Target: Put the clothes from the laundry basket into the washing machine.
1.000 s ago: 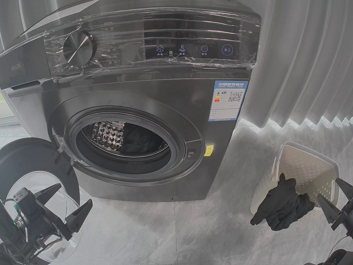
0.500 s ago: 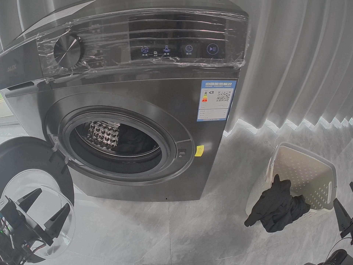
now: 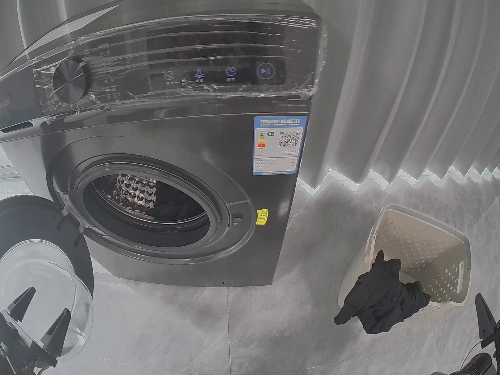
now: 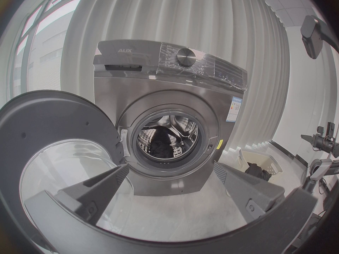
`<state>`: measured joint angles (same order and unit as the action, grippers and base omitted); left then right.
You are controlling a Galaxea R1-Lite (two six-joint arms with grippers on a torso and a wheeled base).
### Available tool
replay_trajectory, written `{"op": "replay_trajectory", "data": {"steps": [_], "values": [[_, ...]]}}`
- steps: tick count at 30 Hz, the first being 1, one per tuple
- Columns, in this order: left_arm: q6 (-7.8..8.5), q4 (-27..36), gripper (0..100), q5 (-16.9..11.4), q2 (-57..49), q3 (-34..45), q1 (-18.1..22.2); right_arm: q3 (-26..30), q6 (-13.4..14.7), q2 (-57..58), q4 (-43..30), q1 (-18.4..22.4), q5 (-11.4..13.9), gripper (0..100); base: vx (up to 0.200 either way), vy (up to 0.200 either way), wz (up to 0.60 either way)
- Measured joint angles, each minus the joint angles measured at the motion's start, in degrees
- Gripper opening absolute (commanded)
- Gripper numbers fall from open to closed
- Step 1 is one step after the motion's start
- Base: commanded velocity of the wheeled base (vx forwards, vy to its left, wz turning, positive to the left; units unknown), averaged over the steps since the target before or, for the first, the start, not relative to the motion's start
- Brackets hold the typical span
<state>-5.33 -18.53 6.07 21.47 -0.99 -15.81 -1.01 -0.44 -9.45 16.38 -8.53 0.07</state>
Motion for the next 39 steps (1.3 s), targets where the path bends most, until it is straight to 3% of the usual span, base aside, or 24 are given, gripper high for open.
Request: {"op": "replay_trajectory", "data": {"steps": [6, 10, 15, 27, 29, 34, 39], "values": [[0.11, 3.71, 100, -5.74, -6.29, 0.0, 4.85, 0.0, -1.08, 2.82, -0.46, 1.97, -0.18, 100, 0.0, 0.0, 0.0], [0.29, 9.12, 100, -8.56, -11.08, -0.02, 7.22, 0.0, -1.66, 4.61, -3.72, 4.95, 1.6, 100, 0.0, 0.0, 0.0], [0.71, 12.04, 100, -9.79, -14.25, -0.02, 8.35, 0.0, -1.56, 6.8, -11.85, 6.53, 2.72, 100, 0.0, -0.12, 0.0], [0.76, 14.26, 100, -10.64, -16.35, -0.02, 10.28, 0.0, -1.33, 8.59, -16.06, 7.68, 0.79, 100, 0.0, -0.033, 0.0], [0.87, 14.29, 100, -12.42, -16.87, -0.02, 11.9, 0.0, -1.28, 8.63, -16.07, 7.69, 0.79, 100, 0.0, 0.0, -0.3], [0.77, 14.35, 100, -19.86, -19.04, -0.02, 15.15, 0.0, -0.46, 8.7, -16.14, 7.69, 0.68, 100, 0.0, 0.0, -0.6], [1.08, 14.46, 100, -19.24, -20.1, -0.02, 15.86, 0.0, -0.05, 8.7, -16.16, 7.61, 0.61, 100, 0.0, 0.0, 0.0]]}}
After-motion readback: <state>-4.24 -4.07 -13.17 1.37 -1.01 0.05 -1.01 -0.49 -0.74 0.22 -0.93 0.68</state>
